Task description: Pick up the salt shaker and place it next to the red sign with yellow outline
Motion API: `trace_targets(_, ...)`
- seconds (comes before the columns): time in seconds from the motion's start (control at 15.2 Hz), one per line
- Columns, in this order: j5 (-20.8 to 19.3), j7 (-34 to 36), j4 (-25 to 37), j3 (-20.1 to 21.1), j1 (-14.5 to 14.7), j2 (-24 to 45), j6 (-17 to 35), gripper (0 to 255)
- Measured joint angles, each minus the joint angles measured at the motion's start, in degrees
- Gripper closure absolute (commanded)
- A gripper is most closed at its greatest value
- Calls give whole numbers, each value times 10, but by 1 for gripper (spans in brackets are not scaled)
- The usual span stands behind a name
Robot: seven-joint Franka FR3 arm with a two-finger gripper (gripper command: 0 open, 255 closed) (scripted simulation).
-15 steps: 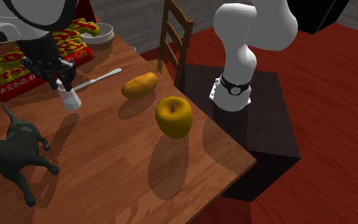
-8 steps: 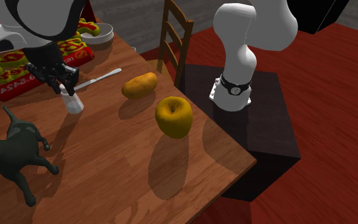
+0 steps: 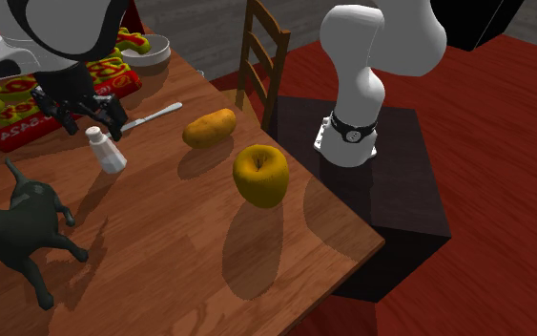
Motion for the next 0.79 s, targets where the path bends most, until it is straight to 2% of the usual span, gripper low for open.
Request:
trace_targets(0.13,-6,4,4,-3,3,-7,-9,0)
trace_targets(0.33,-37,25,16,-12,17,-42,-46,0)
trace_targets(0.79,-42,28,27,-13,17,-46,-61,0)
